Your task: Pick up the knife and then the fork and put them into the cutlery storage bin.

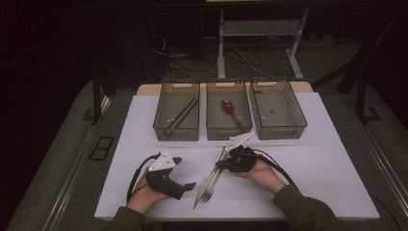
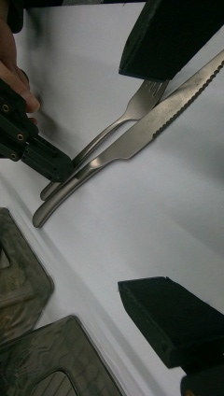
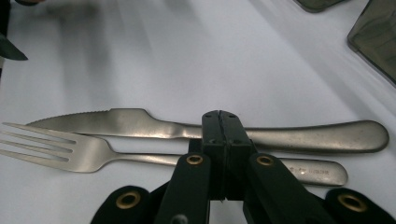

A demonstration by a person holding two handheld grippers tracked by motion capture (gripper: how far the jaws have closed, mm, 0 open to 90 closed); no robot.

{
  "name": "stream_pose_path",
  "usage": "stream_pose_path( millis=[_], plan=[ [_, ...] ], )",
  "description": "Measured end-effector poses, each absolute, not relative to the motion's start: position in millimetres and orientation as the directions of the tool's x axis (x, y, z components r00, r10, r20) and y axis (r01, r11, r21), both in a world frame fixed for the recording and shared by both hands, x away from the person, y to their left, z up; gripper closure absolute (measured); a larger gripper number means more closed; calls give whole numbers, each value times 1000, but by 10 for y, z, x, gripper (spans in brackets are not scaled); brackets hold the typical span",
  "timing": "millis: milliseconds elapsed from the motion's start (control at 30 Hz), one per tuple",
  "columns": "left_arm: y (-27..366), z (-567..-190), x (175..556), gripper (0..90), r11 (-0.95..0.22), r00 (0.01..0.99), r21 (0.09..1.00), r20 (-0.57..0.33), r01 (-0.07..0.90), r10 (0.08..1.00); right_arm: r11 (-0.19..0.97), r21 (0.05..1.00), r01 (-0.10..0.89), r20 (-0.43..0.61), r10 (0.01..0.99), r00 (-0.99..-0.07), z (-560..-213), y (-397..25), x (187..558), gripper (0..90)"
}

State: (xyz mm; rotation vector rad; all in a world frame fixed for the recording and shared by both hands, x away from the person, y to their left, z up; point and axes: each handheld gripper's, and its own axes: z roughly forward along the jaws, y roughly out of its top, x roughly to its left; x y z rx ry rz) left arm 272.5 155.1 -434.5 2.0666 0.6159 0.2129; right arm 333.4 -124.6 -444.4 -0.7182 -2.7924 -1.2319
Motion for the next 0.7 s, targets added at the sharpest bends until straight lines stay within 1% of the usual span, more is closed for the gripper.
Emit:
stream_pose_path(
  millis=[333,367,433,500,700],
  plan=[
    [1546,-4344,2726,0,-441,861,832,-85,338,501,614,685,392,154,404,-902,-4466,-1198,3307,888],
    [1547,-4344,2727,0,-441,861,831,-85,338,501,637,684,355,121,381,-917,-4470,-1214,3326,889],
    [1547,-4344,2727,0,-442,862,831,-84,337,500,638,679,363,123,389,-913,-4462,-1202,3316,889],
    [1550,-4342,2726,0,-442,862,830,-86,339,500,650,675,349,110,379,-919,-4458,-1203,3315,889],
    [1546,-4345,2726,0,-442,862,831,-84,337,499,664,663,346,109,372,-922,-4450,-1215,3319,890]
  ],
)
